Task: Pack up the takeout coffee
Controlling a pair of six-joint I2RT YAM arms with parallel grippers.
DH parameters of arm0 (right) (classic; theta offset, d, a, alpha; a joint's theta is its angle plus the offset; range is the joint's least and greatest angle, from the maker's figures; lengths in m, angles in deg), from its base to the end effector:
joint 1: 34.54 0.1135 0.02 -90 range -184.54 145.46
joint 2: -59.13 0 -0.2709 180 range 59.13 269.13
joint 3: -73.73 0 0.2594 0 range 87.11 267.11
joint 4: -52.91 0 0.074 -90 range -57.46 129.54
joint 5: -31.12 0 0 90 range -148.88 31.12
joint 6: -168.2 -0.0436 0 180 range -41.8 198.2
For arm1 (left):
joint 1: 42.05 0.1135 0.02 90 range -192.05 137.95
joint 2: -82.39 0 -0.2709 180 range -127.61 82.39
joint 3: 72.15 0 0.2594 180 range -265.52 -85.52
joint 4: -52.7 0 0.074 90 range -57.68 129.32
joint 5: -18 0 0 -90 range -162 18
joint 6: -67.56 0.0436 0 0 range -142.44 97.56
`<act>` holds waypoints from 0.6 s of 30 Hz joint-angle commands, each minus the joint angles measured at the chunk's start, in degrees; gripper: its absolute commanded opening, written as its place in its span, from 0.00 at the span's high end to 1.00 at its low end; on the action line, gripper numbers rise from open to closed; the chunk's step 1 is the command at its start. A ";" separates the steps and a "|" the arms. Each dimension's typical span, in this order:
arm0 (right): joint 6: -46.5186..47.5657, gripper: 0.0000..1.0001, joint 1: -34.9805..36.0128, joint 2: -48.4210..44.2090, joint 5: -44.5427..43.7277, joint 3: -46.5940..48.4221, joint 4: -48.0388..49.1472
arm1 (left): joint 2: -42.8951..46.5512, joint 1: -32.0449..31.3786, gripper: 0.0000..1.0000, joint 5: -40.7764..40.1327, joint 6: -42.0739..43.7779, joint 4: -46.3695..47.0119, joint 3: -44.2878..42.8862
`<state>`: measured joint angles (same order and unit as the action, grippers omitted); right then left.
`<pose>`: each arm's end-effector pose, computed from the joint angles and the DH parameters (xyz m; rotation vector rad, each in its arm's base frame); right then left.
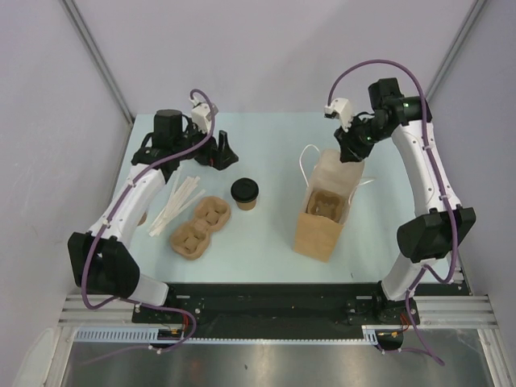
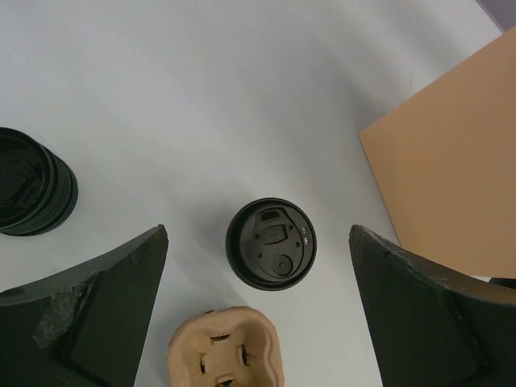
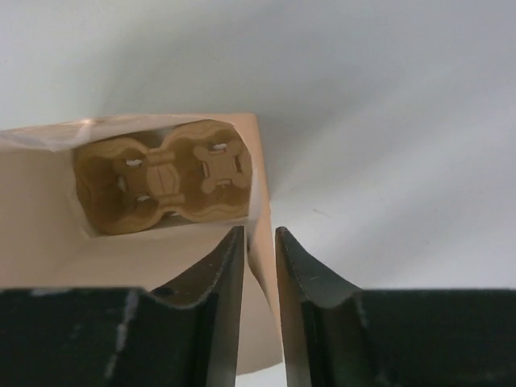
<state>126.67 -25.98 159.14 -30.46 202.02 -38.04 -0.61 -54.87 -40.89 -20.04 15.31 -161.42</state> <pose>0.3402 0.0722 0.4034 -1.3311 2.1271 0.3883 0.3267 -0.0974 0.3532 0.5976 2.0127 -0.6813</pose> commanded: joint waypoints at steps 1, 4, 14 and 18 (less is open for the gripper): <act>0.66 0.79 4.09 -0.51 -2.06 2.68 -3.45 | 0.65 2.01 0.00 0.70 -1.34 0.46 -0.92; -0.39 1.00 6.81 -2.53 -2.50 3.30 -2.67 | 0.74 2.19 0.00 2.37 6.54 -2.17 -0.92; -6.98 1.00 13.67 -9.82 -7.94 -1.00 1.73 | -0.23 0.26 0.01 -2.98 19.40 -5.52 1.19; -9.88 1.00 15.17 -11.24 -9.08 -1.27 3.05 | -1.28 -3.17 0.00 -6.23 22.65 -5.52 2.33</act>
<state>121.01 -12.28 150.38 -36.82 201.06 -37.71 -0.79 -54.98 -44.01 -3.39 9.96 -160.44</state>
